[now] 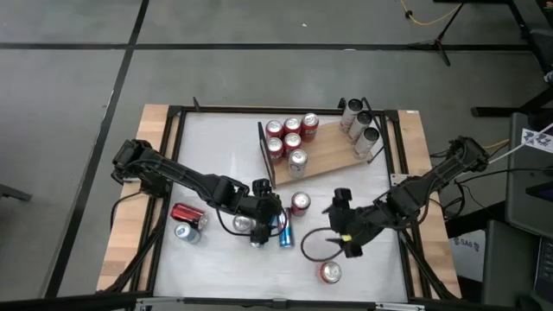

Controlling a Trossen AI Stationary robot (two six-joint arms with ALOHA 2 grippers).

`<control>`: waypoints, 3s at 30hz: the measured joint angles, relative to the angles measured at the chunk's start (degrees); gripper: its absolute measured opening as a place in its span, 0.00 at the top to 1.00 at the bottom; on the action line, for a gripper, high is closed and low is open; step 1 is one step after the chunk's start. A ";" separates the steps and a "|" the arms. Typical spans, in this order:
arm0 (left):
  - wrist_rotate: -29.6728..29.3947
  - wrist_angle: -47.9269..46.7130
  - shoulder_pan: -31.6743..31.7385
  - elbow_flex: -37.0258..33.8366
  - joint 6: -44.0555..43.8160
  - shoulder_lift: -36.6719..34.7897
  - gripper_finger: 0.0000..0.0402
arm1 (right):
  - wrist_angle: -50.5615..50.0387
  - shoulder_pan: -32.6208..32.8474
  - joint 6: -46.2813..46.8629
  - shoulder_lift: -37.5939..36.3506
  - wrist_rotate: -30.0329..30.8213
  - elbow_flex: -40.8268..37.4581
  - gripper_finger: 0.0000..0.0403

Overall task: Place canned beverage on shelf
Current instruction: Put the center red soda can on the shelf

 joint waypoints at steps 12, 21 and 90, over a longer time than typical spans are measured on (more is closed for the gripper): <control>-1.53 0.22 0.00 0.00 0.26 0.07 0.10 | 1.99 -14.69 -2.20 1.89 -1.25 0.02 0.12; -1.51 1.02 0.00 0.00 0.31 0.07 0.10 | 2.87 -18.99 -6.24 7.80 -6.26 0.02 0.12; -1.25 1.45 -0.40 0.04 -1.37 0.06 0.10 | 16.60 -21.45 -9.32 12.10 -9.27 -10.48 0.29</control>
